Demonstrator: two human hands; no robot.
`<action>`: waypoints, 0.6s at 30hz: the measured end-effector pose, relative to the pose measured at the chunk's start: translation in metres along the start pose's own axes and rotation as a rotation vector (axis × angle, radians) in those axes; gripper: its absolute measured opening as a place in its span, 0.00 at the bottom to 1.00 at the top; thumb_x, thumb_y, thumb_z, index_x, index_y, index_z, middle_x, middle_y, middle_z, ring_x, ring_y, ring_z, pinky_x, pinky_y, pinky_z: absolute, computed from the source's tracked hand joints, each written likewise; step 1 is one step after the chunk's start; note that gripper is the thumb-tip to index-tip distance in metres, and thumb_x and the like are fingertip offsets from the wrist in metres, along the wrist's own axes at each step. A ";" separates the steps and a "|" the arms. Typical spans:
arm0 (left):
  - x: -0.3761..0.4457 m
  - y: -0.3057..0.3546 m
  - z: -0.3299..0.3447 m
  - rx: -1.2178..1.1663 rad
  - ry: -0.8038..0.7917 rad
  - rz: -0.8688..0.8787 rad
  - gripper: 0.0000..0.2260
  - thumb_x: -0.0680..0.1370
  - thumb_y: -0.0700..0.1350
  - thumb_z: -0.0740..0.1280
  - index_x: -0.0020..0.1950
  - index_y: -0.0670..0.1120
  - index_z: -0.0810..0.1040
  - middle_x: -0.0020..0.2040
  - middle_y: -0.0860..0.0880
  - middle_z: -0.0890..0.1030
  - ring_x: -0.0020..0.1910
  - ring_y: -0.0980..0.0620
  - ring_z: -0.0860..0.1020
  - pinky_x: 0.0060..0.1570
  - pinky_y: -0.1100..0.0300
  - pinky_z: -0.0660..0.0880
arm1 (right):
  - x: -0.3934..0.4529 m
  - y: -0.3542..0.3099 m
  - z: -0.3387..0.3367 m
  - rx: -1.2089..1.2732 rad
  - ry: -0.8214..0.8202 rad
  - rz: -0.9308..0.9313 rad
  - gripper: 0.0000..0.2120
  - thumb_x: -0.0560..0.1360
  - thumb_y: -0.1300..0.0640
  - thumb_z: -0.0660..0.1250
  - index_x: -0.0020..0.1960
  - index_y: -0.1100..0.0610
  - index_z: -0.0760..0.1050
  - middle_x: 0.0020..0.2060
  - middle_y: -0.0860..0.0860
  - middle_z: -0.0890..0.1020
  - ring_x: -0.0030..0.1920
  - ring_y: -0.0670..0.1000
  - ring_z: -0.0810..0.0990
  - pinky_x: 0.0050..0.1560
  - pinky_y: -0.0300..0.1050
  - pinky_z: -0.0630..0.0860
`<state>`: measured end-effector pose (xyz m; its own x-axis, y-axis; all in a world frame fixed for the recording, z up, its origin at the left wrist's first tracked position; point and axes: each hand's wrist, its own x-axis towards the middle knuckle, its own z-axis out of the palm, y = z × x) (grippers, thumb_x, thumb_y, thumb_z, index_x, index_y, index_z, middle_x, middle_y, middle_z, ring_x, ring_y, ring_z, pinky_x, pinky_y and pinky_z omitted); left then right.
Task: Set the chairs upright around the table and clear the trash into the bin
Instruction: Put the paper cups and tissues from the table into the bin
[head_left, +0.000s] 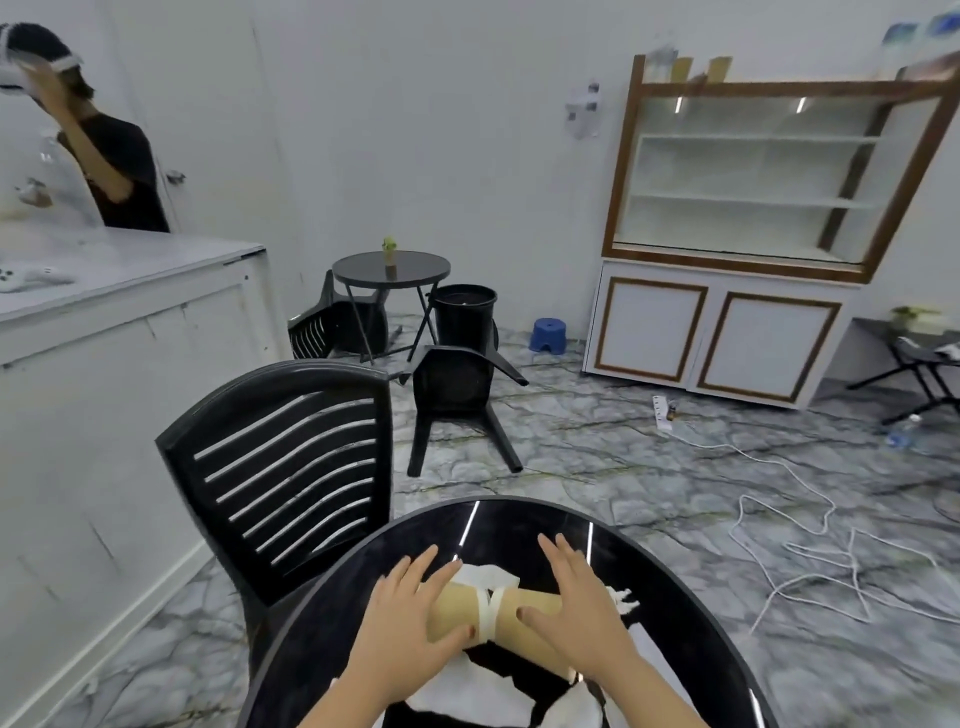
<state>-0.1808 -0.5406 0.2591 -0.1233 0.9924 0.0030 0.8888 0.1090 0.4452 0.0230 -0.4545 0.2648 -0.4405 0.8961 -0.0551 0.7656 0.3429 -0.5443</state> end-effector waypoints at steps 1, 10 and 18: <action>0.005 -0.003 0.001 0.023 -0.014 0.000 0.35 0.64 0.70 0.51 0.71 0.65 0.52 0.76 0.58 0.50 0.75 0.49 0.49 0.73 0.49 0.50 | 0.003 0.001 0.002 -0.002 -0.020 -0.007 0.41 0.71 0.43 0.66 0.74 0.42 0.43 0.76 0.44 0.45 0.76 0.50 0.46 0.74 0.49 0.54; 0.045 -0.017 0.005 0.084 -0.128 0.024 0.35 0.60 0.72 0.52 0.68 0.70 0.57 0.70 0.65 0.61 0.69 0.56 0.62 0.65 0.55 0.61 | 0.029 0.009 0.018 -0.253 -0.219 -0.044 0.41 0.68 0.37 0.64 0.74 0.41 0.44 0.76 0.44 0.48 0.76 0.50 0.46 0.74 0.53 0.49; 0.049 -0.036 0.030 0.029 -0.119 0.141 0.30 0.53 0.73 0.62 0.54 0.73 0.65 0.51 0.73 0.67 0.48 0.60 0.71 0.39 0.72 0.67 | 0.021 0.017 0.038 -0.367 -0.096 -0.014 0.45 0.40 0.27 0.56 0.58 0.34 0.69 0.45 0.32 0.80 0.36 0.38 0.79 0.36 0.38 0.78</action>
<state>-0.2060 -0.4939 0.2166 0.0553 0.9976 -0.0428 0.9060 -0.0321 0.4220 0.0090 -0.4404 0.2226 -0.4804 0.8661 -0.1378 0.8688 0.4485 -0.2100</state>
